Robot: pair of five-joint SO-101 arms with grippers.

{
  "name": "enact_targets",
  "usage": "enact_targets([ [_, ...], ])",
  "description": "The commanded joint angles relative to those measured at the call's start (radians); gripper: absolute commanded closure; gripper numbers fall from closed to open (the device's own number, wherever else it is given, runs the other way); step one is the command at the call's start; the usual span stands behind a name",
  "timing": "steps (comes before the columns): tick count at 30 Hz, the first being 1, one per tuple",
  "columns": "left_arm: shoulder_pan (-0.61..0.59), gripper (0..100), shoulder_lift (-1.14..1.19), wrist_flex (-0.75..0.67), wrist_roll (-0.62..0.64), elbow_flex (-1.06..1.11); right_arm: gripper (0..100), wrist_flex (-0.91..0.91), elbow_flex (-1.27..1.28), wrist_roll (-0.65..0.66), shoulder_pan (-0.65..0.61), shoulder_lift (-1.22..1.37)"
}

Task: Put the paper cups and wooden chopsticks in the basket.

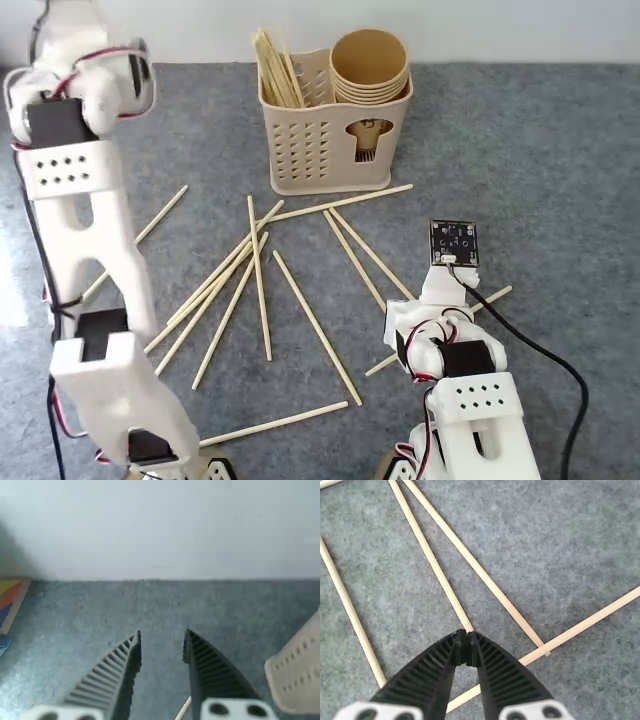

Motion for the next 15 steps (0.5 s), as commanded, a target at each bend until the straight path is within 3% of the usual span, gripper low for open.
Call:
enact_targets([
  [1, -0.020, 86, 0.031, 0.094, -0.169, -0.008, 99.1, -0.015, -0.008, 0.009, -0.005, -0.016],
  [8, -0.021, 86, 0.233, 0.250, -0.485, -0.016, 99.1, -0.015, -0.008, 0.009, -0.005, -0.015],
  [15, -0.015, 86, 0.408, 0.247, -0.605, -0.018, 99.1, -0.015, -0.008, 0.009, -0.005, -0.013],
])
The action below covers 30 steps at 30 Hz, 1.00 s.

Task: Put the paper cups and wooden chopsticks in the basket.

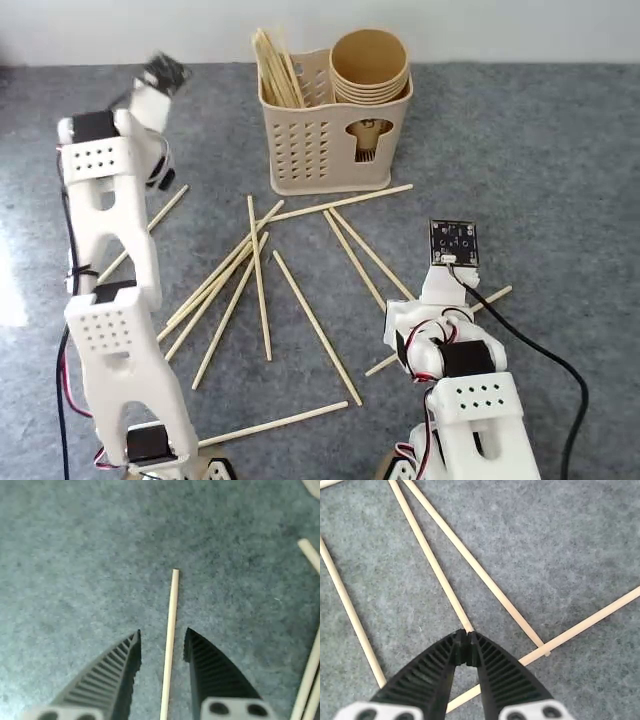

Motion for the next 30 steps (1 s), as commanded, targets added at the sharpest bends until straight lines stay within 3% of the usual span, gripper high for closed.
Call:
enact_targets([
  [1, 0.003, 86, 0.032, -0.003, -0.049, -0.018, 99.1, -0.015, -0.008, 0.009, -0.005, -0.013],
  [22, -0.031, 86, 0.178, -0.141, -0.046, -0.018, 99.1, -0.015, -0.008, 0.009, -0.005, -0.015],
  [30, -0.038, 86, 0.181, -0.135, -0.046, -0.008, 99.1, -0.015, -0.008, 0.009, -0.005, -0.015],
])
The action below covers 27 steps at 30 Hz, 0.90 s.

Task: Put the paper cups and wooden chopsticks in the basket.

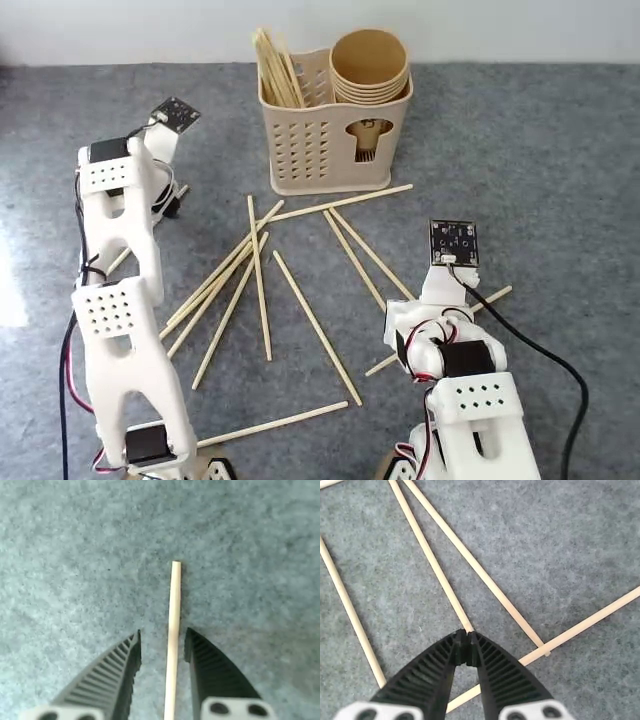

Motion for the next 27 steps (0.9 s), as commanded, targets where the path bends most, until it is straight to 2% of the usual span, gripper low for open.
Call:
enact_targets([
  [1, -0.008, 86, -0.012, -0.008, -0.005, -0.008, 99.1, -0.015, -0.008, 0.009, -0.005, -0.015],
  [9, 0.000, 87, 0.107, 0.074, -0.038, -0.018, 99.1, -0.015, -0.008, 0.009, -0.005, -0.015],
  [11, -0.008, 89, 0.121, 0.081, -0.060, -0.028, 99.1, -0.013, -0.008, 0.009, -0.005, -0.015],
  [19, -0.008, 94, 0.181, 0.210, -0.149, -0.137, 99.1, -0.015, -0.008, 0.009, -0.005, -0.015],
  [27, -0.002, 97, 0.204, 0.364, -0.150, -0.282, 99.1, -0.015, -0.008, 0.009, -0.005, -0.015],
])
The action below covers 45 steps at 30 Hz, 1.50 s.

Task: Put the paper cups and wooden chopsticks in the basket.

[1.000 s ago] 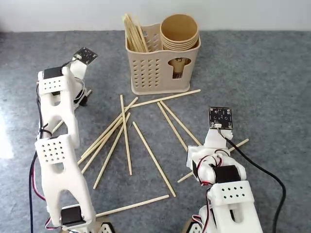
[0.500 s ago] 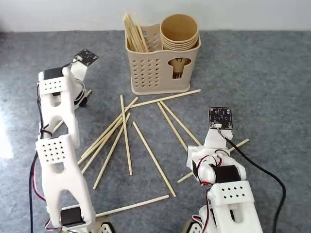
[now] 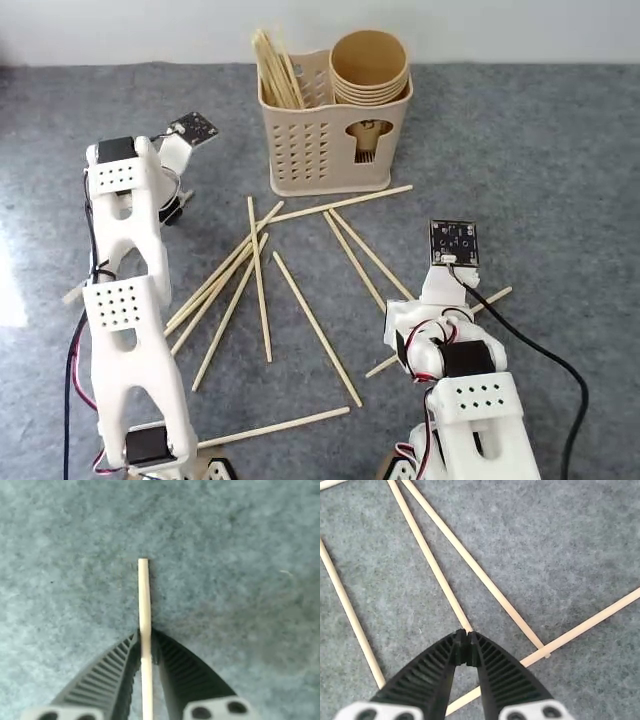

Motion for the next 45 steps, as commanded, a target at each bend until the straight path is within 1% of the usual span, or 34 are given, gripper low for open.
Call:
enact_targets([
  [1, -0.008, 98, 0.020, 0.107, -0.005, -0.039, 99.1, -0.015, -0.008, 0.009, -0.005, -0.015],
  [9, -0.034, 99, -0.044, 0.106, 0.003, -0.061, 99.1, -0.013, -0.008, 0.009, -0.005, -0.015],
  [17, -0.041, 99, -0.167, 0.106, 0.115, -0.059, 99.1, -0.013, -0.008, 0.009, -0.005, -0.015],
  [25, -0.040, 99, -0.307, 0.106, 0.192, -0.059, 99.1, -0.013, -0.008, 0.009, -0.005, -0.015],
  [28, -0.038, 99, -0.359, 0.106, 0.261, -0.059, 99.1, -0.015, -0.008, 0.009, -0.005, -0.015],
  [31, -0.034, 99, -0.411, 0.106, 0.402, -0.036, 99.1, -0.015, -0.008, 0.009, -0.005, -0.015],
  [34, -0.017, 99, -0.483, 0.106, 0.526, 0.058, 99.1, -0.015, -0.008, 0.009, -0.005, -0.015],
  [38, 0.037, 99, -0.603, 0.103, 0.559, 0.165, 99.1, -0.015, -0.008, 0.009, -0.005, -0.015],
  [41, 0.086, 99, -0.687, 0.103, 0.559, 0.194, 99.1, -0.015, -0.008, 0.009, -0.005, -0.015],
  [45, 0.147, 99, -0.787, 0.101, 0.641, 0.188, 99.1, -0.015, -0.008, 0.009, -0.005, -0.015],
])
